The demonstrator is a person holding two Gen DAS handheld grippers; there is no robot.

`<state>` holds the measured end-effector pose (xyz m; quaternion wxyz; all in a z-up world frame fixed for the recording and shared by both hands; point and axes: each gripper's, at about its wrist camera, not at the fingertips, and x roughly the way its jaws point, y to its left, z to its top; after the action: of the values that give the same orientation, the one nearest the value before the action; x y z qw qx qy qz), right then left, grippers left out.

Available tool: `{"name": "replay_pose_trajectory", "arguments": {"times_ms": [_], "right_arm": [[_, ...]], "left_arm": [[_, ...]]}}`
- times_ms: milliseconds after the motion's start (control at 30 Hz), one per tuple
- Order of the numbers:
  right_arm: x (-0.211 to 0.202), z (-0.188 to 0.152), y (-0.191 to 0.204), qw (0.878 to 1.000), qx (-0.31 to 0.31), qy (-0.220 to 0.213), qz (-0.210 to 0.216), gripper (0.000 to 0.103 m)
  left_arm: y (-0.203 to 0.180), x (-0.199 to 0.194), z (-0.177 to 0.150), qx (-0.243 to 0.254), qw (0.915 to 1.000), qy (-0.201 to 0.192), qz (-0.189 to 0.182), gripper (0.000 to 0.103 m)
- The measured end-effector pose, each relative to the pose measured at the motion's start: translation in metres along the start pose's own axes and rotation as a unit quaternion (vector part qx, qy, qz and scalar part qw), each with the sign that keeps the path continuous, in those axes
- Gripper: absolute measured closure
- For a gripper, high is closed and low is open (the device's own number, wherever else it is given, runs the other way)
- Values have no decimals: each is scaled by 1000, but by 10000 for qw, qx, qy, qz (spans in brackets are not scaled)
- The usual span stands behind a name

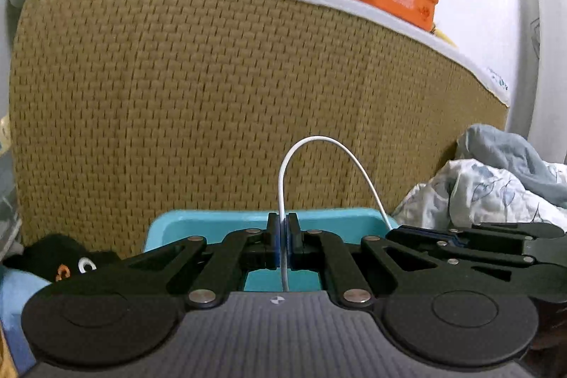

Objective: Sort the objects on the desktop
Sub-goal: 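Carry the white cable over the teal bin with both grippers, then lower the cable into the bin and open both grippers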

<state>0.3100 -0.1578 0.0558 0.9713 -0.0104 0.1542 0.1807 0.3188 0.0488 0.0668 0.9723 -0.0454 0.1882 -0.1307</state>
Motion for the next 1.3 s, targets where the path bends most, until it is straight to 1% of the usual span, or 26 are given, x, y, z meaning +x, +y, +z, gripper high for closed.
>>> {"name": "replay_pose_trajectory", "arguments": {"times_ms": [167,267,333,433,467,533,667,833,967,1033,1067,1100,1167,1233,1300], "right_arm": [[10,-7,1,9999,-46,158,40,97],[10,-8,-2,9998,52,190,81,97],[11,-9,-3,9997,87,208,64,97],[11,-11,-7,9995,192,235,39,93],[11,-10,-9,9993,264,260,53,90],[12,-10,-11,9989,336,302,84,90],[10,-11,-9,9992,284,270,92,90],[6,-10,-8,9993,291,219,109,90],[3,-12,-6,9993,268,241,91,90],[1,-13,-3,9994,227,239,48,87],[-2,-14,-2,9996,196,220,2,81],[-4,-15,0,9996,174,206,-27,79],[-11,-16,4,9996,186,191,0,78],[-19,-18,7,9997,204,140,21,75],[-27,-21,11,9997,221,102,37,74]], "left_arm": [[12,7,-3,-195,9997,128,19,97],[13,7,-3,-90,9998,165,97,97],[14,7,-4,-25,9997,193,155,90],[18,8,-5,-127,9993,257,218,78],[19,8,-6,-166,9992,272,253,77],[19,7,-6,-170,9992,258,250,77],[13,4,-5,-39,9995,210,219,77],[5,-2,-7,98,9993,208,293,77],[0,-12,-11,255,9986,138,450,70],[1,-19,-14,214,9984,100,511,63],[1,-23,-15,185,9984,89,529,62],[2,-27,-16,167,9983,77,546,60],[0,-36,-20,157,9982,38,574,59],[-1,-44,-23,135,9982,3,591,56],[-3,-51,-27,62,9982,-33,591,55]]}}
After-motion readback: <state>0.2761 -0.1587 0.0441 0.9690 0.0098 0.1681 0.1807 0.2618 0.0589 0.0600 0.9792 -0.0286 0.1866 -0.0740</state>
